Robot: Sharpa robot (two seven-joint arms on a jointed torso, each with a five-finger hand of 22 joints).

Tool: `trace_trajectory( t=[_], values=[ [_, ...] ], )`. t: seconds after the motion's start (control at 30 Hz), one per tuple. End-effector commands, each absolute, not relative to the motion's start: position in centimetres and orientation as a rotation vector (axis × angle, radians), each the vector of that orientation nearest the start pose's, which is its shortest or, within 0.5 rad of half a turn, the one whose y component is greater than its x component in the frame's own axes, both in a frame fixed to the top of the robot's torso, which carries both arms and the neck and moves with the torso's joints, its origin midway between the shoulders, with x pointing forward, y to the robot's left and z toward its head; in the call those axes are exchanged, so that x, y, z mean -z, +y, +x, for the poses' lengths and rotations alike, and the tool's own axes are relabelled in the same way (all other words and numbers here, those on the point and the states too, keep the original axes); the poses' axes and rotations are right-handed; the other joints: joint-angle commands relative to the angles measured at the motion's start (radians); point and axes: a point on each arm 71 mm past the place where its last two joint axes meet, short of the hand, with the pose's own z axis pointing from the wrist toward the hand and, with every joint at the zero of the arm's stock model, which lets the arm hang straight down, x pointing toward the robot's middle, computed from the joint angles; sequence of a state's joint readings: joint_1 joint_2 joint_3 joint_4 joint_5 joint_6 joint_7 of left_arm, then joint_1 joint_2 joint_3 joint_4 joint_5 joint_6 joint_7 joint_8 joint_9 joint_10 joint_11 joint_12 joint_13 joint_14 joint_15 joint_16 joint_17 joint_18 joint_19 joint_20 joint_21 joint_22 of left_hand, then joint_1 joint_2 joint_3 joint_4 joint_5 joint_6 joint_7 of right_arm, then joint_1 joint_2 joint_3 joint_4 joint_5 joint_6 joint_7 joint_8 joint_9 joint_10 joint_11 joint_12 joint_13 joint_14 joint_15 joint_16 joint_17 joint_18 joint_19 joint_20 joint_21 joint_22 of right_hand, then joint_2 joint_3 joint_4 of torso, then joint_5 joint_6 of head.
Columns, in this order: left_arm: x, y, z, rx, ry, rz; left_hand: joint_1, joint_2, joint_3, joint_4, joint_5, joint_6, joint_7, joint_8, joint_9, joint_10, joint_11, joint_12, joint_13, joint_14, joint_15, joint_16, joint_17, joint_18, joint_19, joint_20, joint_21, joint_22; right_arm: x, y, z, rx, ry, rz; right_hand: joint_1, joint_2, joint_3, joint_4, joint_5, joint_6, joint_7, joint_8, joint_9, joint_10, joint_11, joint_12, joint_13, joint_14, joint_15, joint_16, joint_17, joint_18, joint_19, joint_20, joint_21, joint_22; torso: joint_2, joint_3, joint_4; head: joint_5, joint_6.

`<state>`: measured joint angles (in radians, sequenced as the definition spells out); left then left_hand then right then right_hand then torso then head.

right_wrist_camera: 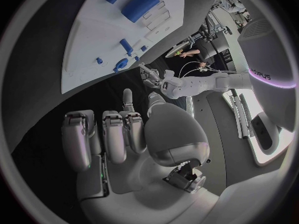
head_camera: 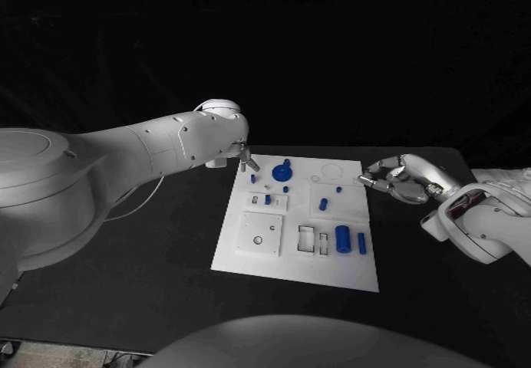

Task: Assemble the parts on the task board

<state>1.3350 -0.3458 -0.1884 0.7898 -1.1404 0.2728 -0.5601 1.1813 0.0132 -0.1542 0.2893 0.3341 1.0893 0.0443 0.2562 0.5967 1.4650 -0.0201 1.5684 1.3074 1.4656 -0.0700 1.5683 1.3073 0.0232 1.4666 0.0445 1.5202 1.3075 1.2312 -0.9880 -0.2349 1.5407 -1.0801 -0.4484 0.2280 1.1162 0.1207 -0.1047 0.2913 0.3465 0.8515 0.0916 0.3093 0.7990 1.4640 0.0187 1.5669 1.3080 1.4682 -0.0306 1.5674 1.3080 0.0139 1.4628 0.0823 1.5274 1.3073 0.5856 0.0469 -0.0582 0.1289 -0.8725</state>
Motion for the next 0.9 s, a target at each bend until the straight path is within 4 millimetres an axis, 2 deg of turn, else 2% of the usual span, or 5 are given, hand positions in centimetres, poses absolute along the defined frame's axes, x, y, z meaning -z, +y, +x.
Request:
trace_trajectory(
  t=[0.03, 0.2, 0.33, 0.63, 0.9],
  values=[
    [22.1, 18.2, 59.5, -0.004, 2.262, -0.122, 0.008, 0.010, -0.005, 0.000, 0.010, -0.013, -0.002, 0.013, 0.023, 0.106, -0.008, 0.002, 0.263, 0.105, -0.006, 0.003, 0.264, -0.012, 0.087, -0.010, 0.002, 0.249, 22.2, -26.3, 45.2, -0.889, 1.672, 0.056, 0.002, 0.007, -0.006, 0.000, 0.002, 0.009, 0.001, -0.003, 0.002, 0.107, 0.005, 0.004, 0.263, 0.103, 0.005, 0.003, 0.263, -0.001, 0.071, 0.005, 0.004, 0.247, -0.001, 0.0003, -0.0008, 0.005, 0.000],
    [22.4, 18.2, 59.5, 0.020, 2.270, -0.133, 0.023, 0.015, -0.005, -0.001, 0.036, -0.032, -0.002, 0.027, 0.056, 0.106, -0.008, 0.002, 0.263, 0.105, -0.006, 0.003, 0.264, -0.011, 0.085, -0.009, -0.004, 0.247, 22.2, -26.3, 45.3, -0.886, 1.676, 0.058, 0.002, 0.008, -0.006, -0.001, 0.004, 0.009, 0.001, -0.003, 0.002, 0.107, 0.005, 0.004, 0.263, 0.103, 0.005, 0.003, 0.263, -0.001, 0.071, 0.005, 0.004, 0.246, 0.000, 0.0004, 0.0000, 0.002, 0.000],
    [22.6, 18.1, 59.5, 0.034, 2.275, -0.137, 0.028, 0.016, -0.005, -0.001, 0.041, -0.040, -0.001, 0.028, 0.064, 0.106, -0.007, 0.002, 0.263, 0.105, -0.005, 0.003, 0.264, -0.010, 0.083, -0.009, -0.008, 0.246, 22.3, -26.3, 45.3, -0.884, 1.681, 0.059, 0.002, 0.008, -0.006, -0.001, 0.004, 0.009, 0.001, -0.003, 0.002, 0.107, 0.005, 0.004, 0.263, 0.103, 0.005, 0.003, 0.263, -0.001, 0.071, 0.005, 0.004, 0.246, 0.000, 0.0003, 0.0004, -0.001, 0.000],
    [23.1, 17.8, 59.5, 0.052, 2.280, -0.137, 0.045, 0.021, -0.002, -0.002, 0.064, -0.055, 0.002, 0.024, 0.076, 0.106, -0.005, 0.002, 0.263, 0.105, -0.003, 0.003, 0.264, -0.009, 0.081, -0.007, -0.012, 0.245, 22.3, -26.3, 45.4, -0.883, 1.684, 0.059, 0.003, 0.008, -0.006, -0.001, 0.006, 0.009, 0.001, -0.003, 0.002, 0.107, 0.005, 0.004, 0.263, 0.103, 0.005, 0.003, 0.263, -0.001, 0.071, 0.005, 0.004, 0.247, 0.000, 0.0005, -0.0008, 0.003, 0.000],
    [24.1, 17.7, 59.2, 0.051, 2.299, -0.135, 0.052, 0.025, 0.001, -0.002, 0.073, -0.055, 0.001, 0.025, 0.080, 0.106, -0.005, 0.002, 0.263, 0.105, -0.002, 0.003, 0.264, -0.009, 0.080, -0.006, -0.014, 0.244, 22.3, -26.3, 45.3, -0.883, 1.683, 0.060, 0.003, 0.008, -0.006, -0.001, 0.006, 0.009, 0.001, -0.003, 0.002, 0.107, 0.005, 0.004, 0.263, 0.103, 0.005, 0.003, 0.263, -0.001, 0.071, 0.005, 0.004, 0.247, 0.000, 0.0001, -0.0004, -0.002, 0.000]
  ],
)
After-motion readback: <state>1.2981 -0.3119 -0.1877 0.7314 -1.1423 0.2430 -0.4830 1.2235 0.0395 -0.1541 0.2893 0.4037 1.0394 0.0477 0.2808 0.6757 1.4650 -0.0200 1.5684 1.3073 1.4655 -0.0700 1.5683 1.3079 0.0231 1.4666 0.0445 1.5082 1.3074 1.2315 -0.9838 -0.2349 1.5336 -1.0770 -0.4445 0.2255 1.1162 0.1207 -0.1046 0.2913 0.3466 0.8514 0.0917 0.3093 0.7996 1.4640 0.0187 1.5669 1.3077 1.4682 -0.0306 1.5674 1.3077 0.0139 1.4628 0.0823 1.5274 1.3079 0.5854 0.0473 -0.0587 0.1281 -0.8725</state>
